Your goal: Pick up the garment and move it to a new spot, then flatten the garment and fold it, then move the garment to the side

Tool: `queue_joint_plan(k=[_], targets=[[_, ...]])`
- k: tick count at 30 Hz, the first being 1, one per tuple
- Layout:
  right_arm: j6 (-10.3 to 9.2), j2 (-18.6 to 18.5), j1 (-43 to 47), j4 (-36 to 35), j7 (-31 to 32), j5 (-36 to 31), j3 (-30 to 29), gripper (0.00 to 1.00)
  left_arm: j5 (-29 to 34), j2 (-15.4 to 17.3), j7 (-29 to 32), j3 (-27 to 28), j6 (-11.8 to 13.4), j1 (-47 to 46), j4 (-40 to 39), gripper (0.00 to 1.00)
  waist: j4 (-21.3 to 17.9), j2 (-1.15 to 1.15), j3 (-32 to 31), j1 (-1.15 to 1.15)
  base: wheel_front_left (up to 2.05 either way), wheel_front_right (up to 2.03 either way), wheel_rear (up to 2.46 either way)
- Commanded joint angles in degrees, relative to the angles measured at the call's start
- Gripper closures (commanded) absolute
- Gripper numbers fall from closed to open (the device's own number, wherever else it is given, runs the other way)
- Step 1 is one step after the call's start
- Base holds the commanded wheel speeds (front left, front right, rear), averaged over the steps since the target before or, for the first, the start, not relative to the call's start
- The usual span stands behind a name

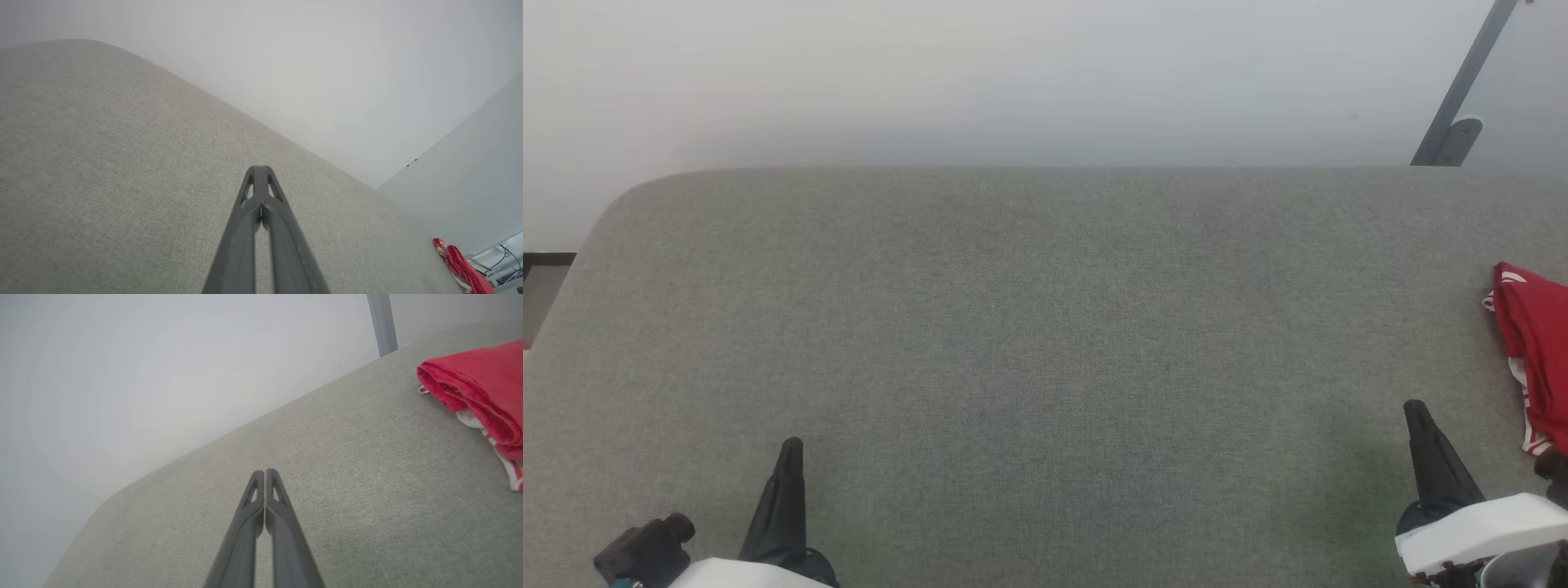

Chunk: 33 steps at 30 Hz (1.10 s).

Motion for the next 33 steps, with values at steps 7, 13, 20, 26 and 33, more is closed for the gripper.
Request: queue_joint_plan(k=[7,13,20,26,33], targets=[[0.0,0.58,-2.34,0.12,1.24,6.16,-0.53,1.0,-6.93,0.16,1.54,0.11,-0.04,-2.55,0.29,1.0,-0.22,0.0,-0.13,0.0,0.0,0.0,0.0],[0.0,1.3,-3.02,0.7,2.29,11.07,-0.8,1.0,-12.3,0.06,2.91,0.2,-0.05,-3.57,1.0,1.0,-0.44,0.0,-0.26,0.0,0.0,0.0,0.0],[0.0,1.96,-3.67,1.28,3.22,15.64,-1.05,1.0,-17.25,-0.07,4.2,0.31,-0.06,-4.56,1.67,1.0,-0.67,0.0,-0.4,0.0,0.0,0.0,0.0],[0.0,2.47,-4.12,1.74,4.01,19.3,-1.24,1.0,-21.25,-0.19,5.3,0.44,-0.07,-5.35,2.24,1.0,-0.86,0.0,-0.51,0.0,0.0,0.0,0.0],[0.0,3.08,-4.7,2.17,4.84,23.3,-1.41,1.0,-25.6,-0.36,6.51,0.6,-0.08,-6.13,2.9,1.0,-1.08,0.0,-0.64,0.0,0.0,0.0,0.0]])
